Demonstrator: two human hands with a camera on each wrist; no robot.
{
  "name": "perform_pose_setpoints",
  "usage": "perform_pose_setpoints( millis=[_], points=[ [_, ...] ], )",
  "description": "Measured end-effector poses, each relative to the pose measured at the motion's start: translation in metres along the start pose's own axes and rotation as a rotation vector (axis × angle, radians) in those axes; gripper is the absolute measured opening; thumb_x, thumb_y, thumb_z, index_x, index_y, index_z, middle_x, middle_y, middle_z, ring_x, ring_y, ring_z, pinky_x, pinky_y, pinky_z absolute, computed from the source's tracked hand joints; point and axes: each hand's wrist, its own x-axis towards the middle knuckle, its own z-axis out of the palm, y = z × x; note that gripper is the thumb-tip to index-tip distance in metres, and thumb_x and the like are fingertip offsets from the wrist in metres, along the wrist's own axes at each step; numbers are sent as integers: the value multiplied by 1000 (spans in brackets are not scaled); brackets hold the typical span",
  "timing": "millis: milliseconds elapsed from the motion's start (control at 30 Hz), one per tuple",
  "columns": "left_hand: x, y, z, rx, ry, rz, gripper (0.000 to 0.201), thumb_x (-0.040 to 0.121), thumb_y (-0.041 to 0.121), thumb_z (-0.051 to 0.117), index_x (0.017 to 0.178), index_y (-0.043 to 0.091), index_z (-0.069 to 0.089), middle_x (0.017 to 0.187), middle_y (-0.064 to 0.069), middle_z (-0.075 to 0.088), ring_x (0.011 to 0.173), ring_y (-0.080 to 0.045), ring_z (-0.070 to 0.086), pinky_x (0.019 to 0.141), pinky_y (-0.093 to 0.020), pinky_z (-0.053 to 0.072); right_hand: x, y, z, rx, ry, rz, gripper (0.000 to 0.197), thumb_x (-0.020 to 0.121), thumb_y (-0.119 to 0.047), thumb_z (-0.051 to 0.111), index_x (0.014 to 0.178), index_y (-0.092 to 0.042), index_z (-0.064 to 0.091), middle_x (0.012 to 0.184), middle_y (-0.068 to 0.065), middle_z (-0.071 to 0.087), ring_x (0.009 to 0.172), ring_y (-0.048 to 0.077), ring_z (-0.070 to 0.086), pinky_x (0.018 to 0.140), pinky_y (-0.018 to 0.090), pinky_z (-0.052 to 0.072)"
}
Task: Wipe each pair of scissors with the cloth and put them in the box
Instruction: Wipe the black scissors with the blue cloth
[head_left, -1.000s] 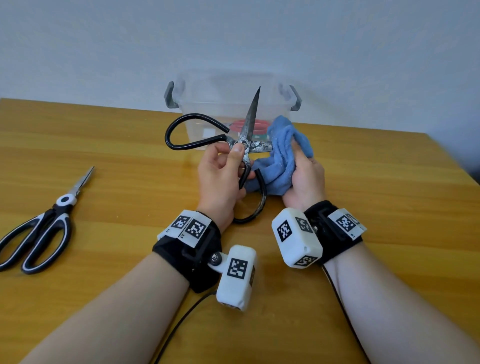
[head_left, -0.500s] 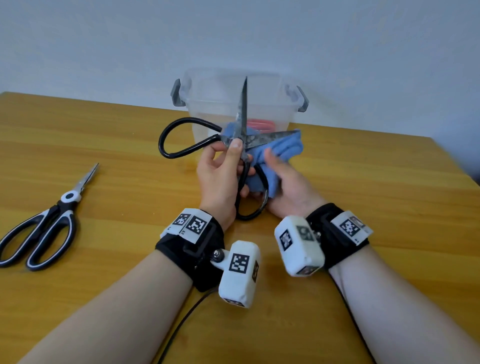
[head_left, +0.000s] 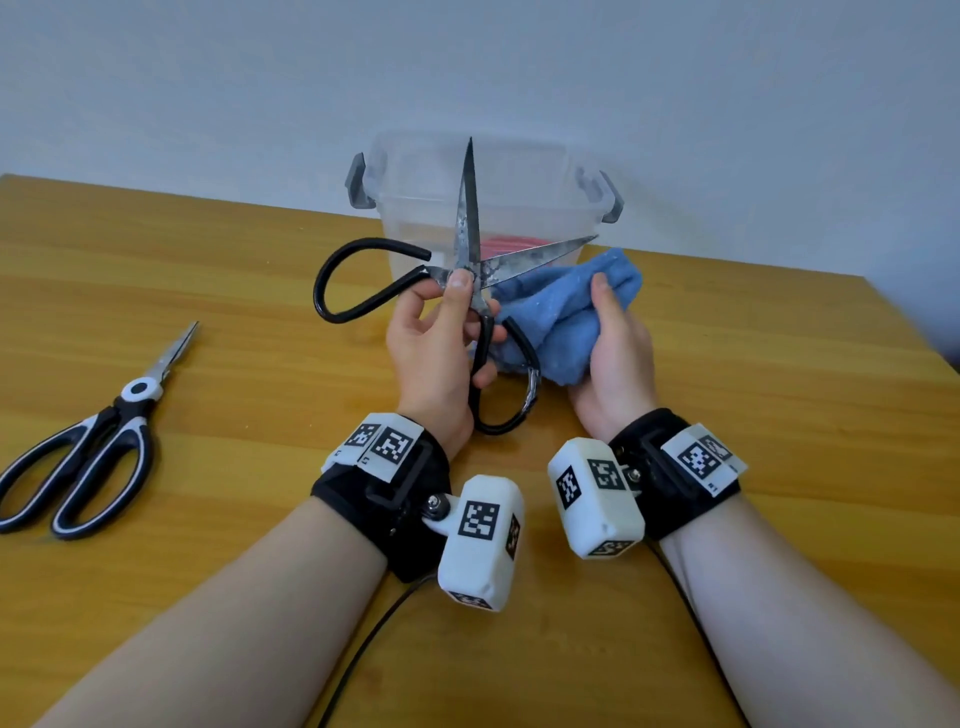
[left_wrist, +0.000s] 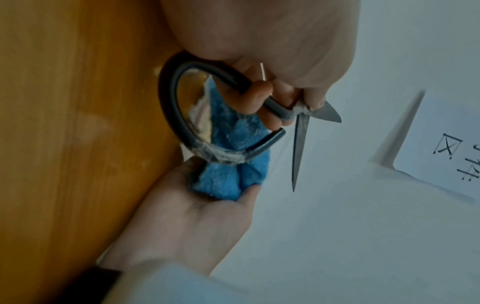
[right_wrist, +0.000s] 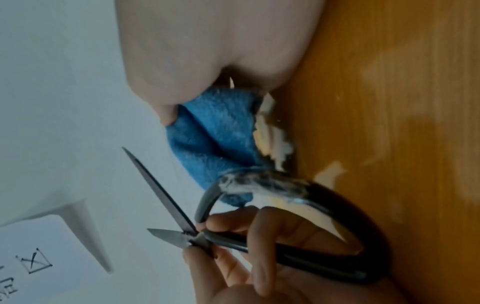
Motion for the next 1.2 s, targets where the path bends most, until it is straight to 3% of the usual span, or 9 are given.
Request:
perform_pose_setpoints(
  millis=[133, 200, 300, 467, 600, 733, 967, 1067, 1200],
  points=[
    [-2, -1, 2, 45, -17, 33, 17, 103, 22, 62, 97, 13, 49, 64, -3, 61, 52, -15, 61, 34, -18, 29, -9, 2, 6, 71, -271, 100, 64, 82, -19, 65, 130, 20, 47, 123, 33, 60, 111, 45, 60, 104, 57, 45],
    [-1, -1, 2, 64, 6, 46, 17, 104, 22, 62, 98, 12, 50, 64, -4, 57, 51, -14, 62, 33, -19, 31, -17, 1, 12, 114, -462, 137, 72, 67, -5, 56, 127, 27, 34, 112, 30, 49, 96, 46, 49, 90, 54, 43],
    [1, -2, 0, 89, 23, 54, 18, 104, 24, 61, 96, 13, 50, 55, 3, 52, 51, -13, 62, 33, -20, 33, -18, 1, 11, 121, -562, 142, 66, 70, 3, 36, 131, 27, 35, 106, 28, 47, 85, 42, 52, 79, 50, 48],
    [0, -4, 0, 103, -43, 32, 18, 103, 24, 62, 100, 11, 51, 65, -1, 58, 50, -13, 61, 33, -20, 32, -18, -1, 7, 75, -450, 94, 32, 94, 0, 44, 120, 14, 55, 96, 27, 60, 77, 36, 60, 71, 50, 52],
    [0, -4, 0, 87, -66, -10, 19, 103, 25, 62, 98, 11, 51, 71, -3, 65, 49, -14, 60, 32, -18, 30, -16, -7, 4, 142, -390, 111, 43, 88, -15, 53, 122, 11, 58, 110, 32, 59, 81, 37, 63, 83, 54, 48],
    [3, -1, -3, 26, -28, -52, 23, 103, 28, 62, 90, 14, 49, 70, -1, 68, 46, -15, 56, 33, -19, 28, -11, -7, 4, 135, -147, 148, 62, 89, -38, 64, 134, 4, 59, 131, 28, 63, 120, 43, 63, 113, 60, 40],
    [-1, 1, -3, 36, -60, -51, 25, 102, 29, 62, 85, 16, 51, 72, -1, 68, 43, -17, 56, 34, -19, 26, -2, -11, -8, 308, 169, -124, 45, 106, -38, 48, 139, -7, 55, 129, 17, 69, 119, 30, 67, 105, 49, 51],
    [-2, 1, -3, 44, -86, -51, 24, 103, 29, 62, 86, 15, 52, 75, -3, 68, 44, -18, 58, 34, -19, 26, 0, -13, -10, 369, 142, -197, 41, 107, -30, 48, 140, -6, 54, 131, 19, 67, 118, 31, 67, 102, 48, 54],
    [-4, 1, -2, 44, -149, -58, 20, 103, 26, 61, 89, 16, 51, 73, -4, 69, 43, -18, 59, 34, -18, 25, -7, -3, 4, 74, -38, -107, 21, 104, -18, 56, 117, -8, 68, 118, 20, 71, 102, 35, 70, 94, 54, 54]
  ],
)
